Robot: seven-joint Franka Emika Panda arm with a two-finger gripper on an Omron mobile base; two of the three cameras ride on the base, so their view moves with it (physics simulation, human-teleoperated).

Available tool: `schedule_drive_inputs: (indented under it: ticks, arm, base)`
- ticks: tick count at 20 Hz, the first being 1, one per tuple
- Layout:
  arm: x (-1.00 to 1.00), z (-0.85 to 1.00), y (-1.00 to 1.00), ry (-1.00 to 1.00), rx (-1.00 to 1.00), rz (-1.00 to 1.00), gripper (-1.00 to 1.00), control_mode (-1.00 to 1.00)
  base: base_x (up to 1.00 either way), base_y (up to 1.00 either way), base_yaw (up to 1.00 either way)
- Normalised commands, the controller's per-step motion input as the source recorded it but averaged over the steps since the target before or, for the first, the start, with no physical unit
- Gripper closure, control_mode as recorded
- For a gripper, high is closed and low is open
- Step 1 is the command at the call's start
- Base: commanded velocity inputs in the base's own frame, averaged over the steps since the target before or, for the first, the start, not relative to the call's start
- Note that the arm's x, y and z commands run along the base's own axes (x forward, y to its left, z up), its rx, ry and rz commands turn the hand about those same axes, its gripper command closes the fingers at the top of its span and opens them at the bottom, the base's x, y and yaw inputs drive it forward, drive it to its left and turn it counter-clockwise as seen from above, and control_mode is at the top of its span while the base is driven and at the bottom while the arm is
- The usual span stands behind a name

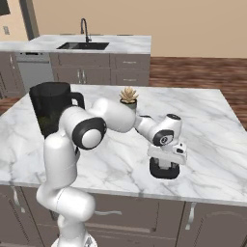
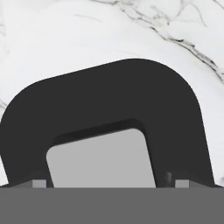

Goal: Grab the garlic and lemon from the fridge, place them in the blender, close the lid, and turn on the blender to create a marinade.

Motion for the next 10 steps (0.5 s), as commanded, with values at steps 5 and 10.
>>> schedule_drive_inputs:
  ticks: [5, 10]
  arm:
    - [0.00, -0.36, 0.04, 0.00, 0.00, -0.02, -1.00, -1.00]
    - [0.00, -0.39, 0.05, 0.00, -0.01, 0.00, -1.00, -1.00]
  base:
    - [0.00, 0.00, 0.00]
    - [0.00, 0.00, 0.00]
